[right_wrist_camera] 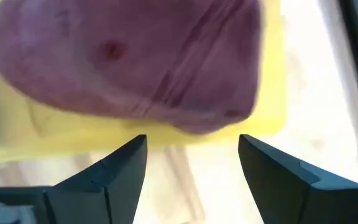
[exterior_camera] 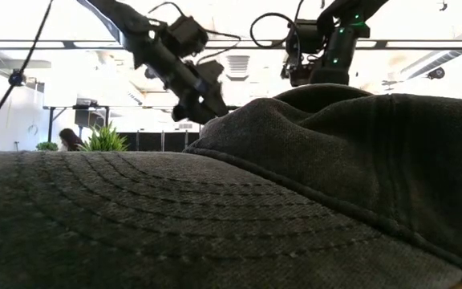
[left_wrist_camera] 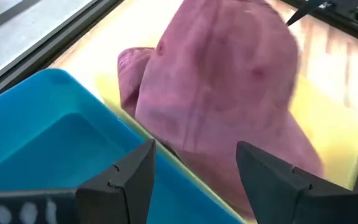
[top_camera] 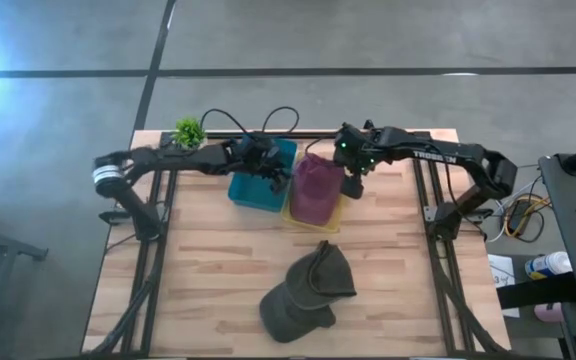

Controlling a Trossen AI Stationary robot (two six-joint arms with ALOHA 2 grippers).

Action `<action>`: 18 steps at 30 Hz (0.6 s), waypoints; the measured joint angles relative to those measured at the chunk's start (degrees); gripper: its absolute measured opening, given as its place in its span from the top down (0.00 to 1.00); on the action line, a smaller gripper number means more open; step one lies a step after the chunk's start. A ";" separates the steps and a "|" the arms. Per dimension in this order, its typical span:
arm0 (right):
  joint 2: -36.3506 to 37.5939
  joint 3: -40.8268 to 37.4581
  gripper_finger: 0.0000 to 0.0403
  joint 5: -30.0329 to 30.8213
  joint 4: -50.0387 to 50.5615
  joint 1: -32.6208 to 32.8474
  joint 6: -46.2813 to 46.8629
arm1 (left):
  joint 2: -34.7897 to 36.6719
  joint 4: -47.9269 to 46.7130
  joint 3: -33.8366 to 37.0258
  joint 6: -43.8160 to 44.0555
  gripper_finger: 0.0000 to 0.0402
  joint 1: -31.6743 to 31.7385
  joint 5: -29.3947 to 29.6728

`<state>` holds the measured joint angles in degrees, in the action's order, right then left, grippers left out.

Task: Pick & Place hat
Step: Put the top gray cap into the blue bin

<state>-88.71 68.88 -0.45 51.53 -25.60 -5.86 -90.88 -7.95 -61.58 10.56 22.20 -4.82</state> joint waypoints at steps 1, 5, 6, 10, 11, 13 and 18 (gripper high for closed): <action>0.39 -0.07 0.39 -0.40 0.71 0.52 0.54 | 1.26 -1.47 0.00 0.03 0.46 -0.22 0.00; 2.04 -0.77 0.39 -2.41 1.04 4.59 2.70 | 5.98 -6.75 0.00 0.03 0.46 -2.05 -0.13; 2.37 -0.79 0.39 -2.44 1.03 5.89 3.70 | 7.05 -8.03 0.00 0.00 0.46 -2.74 -0.24; 2.75 -0.92 0.39 -2.58 1.03 11.70 8.37 | 11.46 -11.95 0.00 -1.18 0.46 -6.05 -0.29; 2.83 -0.92 0.39 -2.54 0.97 13.30 9.70 | 12.42 -13.06 0.00 -1.48 0.46 -6.95 -0.30; 2.92 -0.92 0.39 -2.53 0.99 16.99 12.87 | 14.35 -15.46 0.00 -1.76 0.46 -8.87 -0.30; 2.57 -0.96 0.39 -2.22 0.81 26.86 23.27 | 18.12 -20.31 0.04 -1.79 0.46 -14.31 -0.30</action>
<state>-86.14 67.92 -2.67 52.34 1.26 17.40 -72.75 -28.26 -61.54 8.77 7.88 -5.13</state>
